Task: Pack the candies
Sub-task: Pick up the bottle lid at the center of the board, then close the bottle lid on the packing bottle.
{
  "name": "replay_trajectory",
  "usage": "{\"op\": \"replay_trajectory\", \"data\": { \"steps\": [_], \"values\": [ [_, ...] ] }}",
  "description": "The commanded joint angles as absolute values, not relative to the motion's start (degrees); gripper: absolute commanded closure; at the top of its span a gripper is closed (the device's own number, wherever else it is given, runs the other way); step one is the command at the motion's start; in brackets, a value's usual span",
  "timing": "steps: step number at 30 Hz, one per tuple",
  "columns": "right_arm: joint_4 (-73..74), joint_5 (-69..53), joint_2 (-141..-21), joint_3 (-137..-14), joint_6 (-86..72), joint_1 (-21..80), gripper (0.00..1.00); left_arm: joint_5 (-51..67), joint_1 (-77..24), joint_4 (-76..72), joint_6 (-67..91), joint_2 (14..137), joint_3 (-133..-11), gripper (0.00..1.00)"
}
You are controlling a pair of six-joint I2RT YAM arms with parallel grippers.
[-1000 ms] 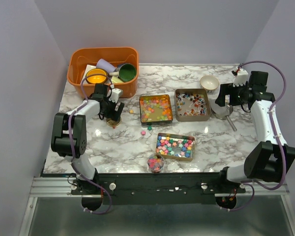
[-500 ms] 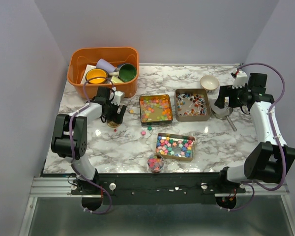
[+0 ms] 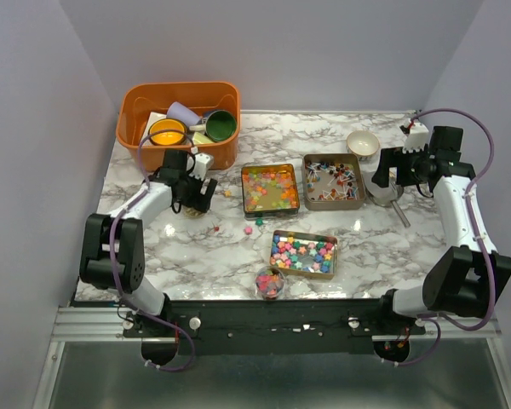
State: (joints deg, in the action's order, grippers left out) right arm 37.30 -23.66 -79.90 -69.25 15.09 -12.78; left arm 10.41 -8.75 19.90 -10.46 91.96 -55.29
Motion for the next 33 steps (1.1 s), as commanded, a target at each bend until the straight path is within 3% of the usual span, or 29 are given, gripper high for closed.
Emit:
{"op": "replay_trajectory", "data": {
  "steps": [1, 8, 15, 27, 33],
  "values": [
    [37.79, -25.05, -78.4, -69.87, 15.29, -13.01, 0.0, 16.07, -9.05, 22.93, -13.36, 84.03, -62.03, 0.05],
    [39.46, -26.1, -77.17, -69.96, 17.04, -13.01, 0.0, 30.04, -13.44, 31.8, -14.67, 76.3, -65.4, 0.06],
    [40.87, -24.17, -71.46, -66.63, 22.5, -13.01, 0.0, 39.19, -27.14, 41.12, -22.58, 67.87, -61.0, 0.05],
    [40.16, -26.27, -68.56, -69.08, 15.82, -13.01, 0.0, 30.43, -53.67, 36.57, -15.38, 69.78, -54.14, 0.05],
    [38.85, -26.01, -64.96, -67.77, 14.33, -13.01, 0.0, 24.7, -57.74, 39.9, -18.02, 75.93, -58.0, 0.05]
  ]
}}
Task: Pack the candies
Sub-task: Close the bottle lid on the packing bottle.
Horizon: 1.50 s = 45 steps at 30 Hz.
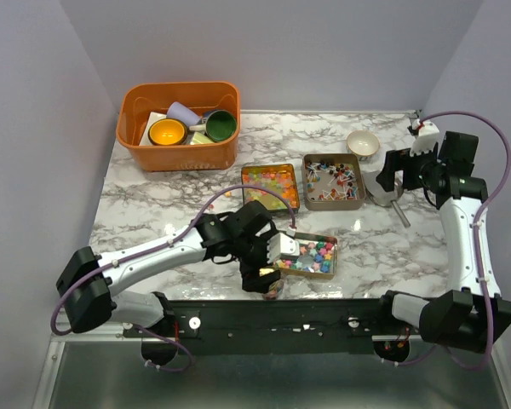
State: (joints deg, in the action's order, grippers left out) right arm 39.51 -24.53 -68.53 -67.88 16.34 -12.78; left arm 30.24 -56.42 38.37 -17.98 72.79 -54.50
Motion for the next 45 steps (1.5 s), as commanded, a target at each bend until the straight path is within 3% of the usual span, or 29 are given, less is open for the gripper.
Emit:
{"op": "replay_trajectory", "data": {
  "steps": [1, 13, 45],
  "values": [
    [38.33, -26.54, -63.65, -66.81, 14.15, -13.01, 0.0, 23.13, -58.27, 40.16, -17.67, 76.11, -58.18, 0.05],
    [36.74, -26.19, -56.08, -56.69, 14.06, -13.45, 0.0, 16.0, -64.24, 35.86, -14.15, 76.2, -54.93, 0.05],
    [37.09, -29.71, -57.3, -57.04, 12.83, -14.15, 0.0, 9.93, -67.94, 31.99, -14.06, 80.51, -54.23, 0.02]
  ]
}}
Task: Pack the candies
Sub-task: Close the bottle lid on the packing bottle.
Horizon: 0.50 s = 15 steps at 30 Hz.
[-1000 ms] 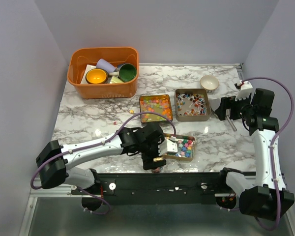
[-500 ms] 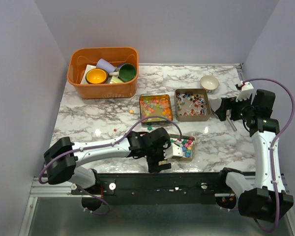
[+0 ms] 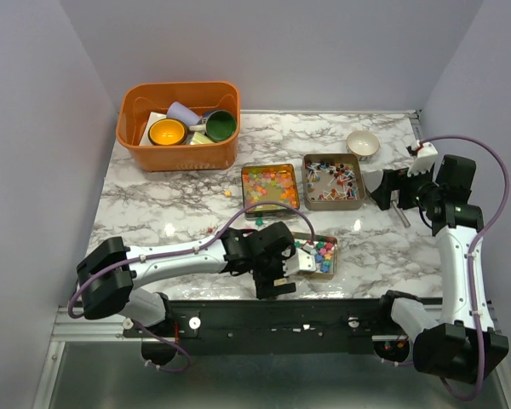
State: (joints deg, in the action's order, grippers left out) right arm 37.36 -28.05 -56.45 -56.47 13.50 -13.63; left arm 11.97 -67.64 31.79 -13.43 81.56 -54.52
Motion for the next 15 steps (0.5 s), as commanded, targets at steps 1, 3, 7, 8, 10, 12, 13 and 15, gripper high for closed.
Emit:
{"op": "replay_trajectory", "data": {
  "steps": [1, 3, 7, 8, 10, 12, 13, 15],
  "values": [
    [37.26, -29.71, -57.39, -57.3, 12.75, -14.15, 0.0, 10.28, -67.94, 32.17, -14.06, 79.81, -54.66, 0.02],
    [37.79, -30.14, -57.31, -58.09, 12.57, -14.15, 0.0, 11.69, -67.94, 33.74, -14.59, 78.67, -56.94, 0.01],
    [40.07, -35.93, -56.34, -58.54, 16.67, -14.15, 0.03, 14.32, -67.68, 37.43, -17.31, 73.58, -62.74, 0.01],
    [40.34, -40.38, -56.08, -58.27, 17.74, -14.15, 0.05, 15.02, -67.68, 38.75, -17.75, 72.69, -64.41, 0.01],
    [42.61, -43.67, -57.21, -57.92, 22.29, -13.98, 0.13, 16.87, -67.59, 39.11, -18.45, 69.37, -64.95, 0.01],
    [46.12, -46.14, -60.27, -59.14, 26.95, -10.84, 0.37, 16.01, -67.5, 40.95, -18.37, 68.38, -65.57, 0.01],
    [50.32, -46.32, -61.08, -59.93, 33.25, -8.55, 0.46, 15.39, -66.11, 41.31, -17.06, 67.42, -65.39, 0.01],
    [51.85, -43.43, -61.96, -60.21, 36.99, -0.93, 0.7, 15.21, -62.42, 40.61, -15.21, 65.75, -62.77, 0.01]
  ]
}}
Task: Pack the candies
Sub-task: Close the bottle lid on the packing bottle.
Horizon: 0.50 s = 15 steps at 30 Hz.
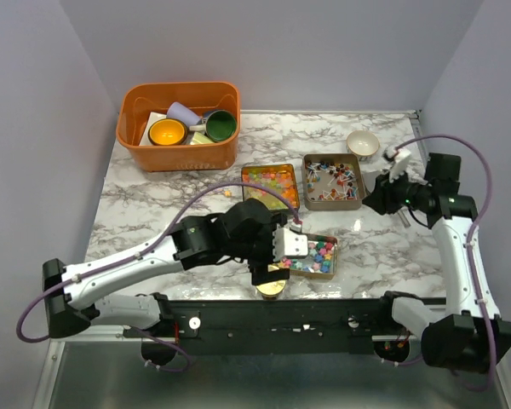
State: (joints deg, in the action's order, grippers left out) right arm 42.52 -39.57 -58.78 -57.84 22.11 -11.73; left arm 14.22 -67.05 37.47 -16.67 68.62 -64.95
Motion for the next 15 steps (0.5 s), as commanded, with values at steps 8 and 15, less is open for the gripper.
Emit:
{"op": "replay_trajectory", "data": {
  "steps": [8, 15],
  "values": [
    [55.8, -41.41, -71.52, -61.26, 46.4, 11.68, 0.99, 20.64, -36.5, 33.33, -0.19, 61.0, -54.76, 0.01],
    [55.46, -34.73, -80.14, -63.19, 50.88, 22.58, 0.99, 30.21, -33.66, 24.63, 11.23, 56.52, -43.08, 0.01]
  ]
}}
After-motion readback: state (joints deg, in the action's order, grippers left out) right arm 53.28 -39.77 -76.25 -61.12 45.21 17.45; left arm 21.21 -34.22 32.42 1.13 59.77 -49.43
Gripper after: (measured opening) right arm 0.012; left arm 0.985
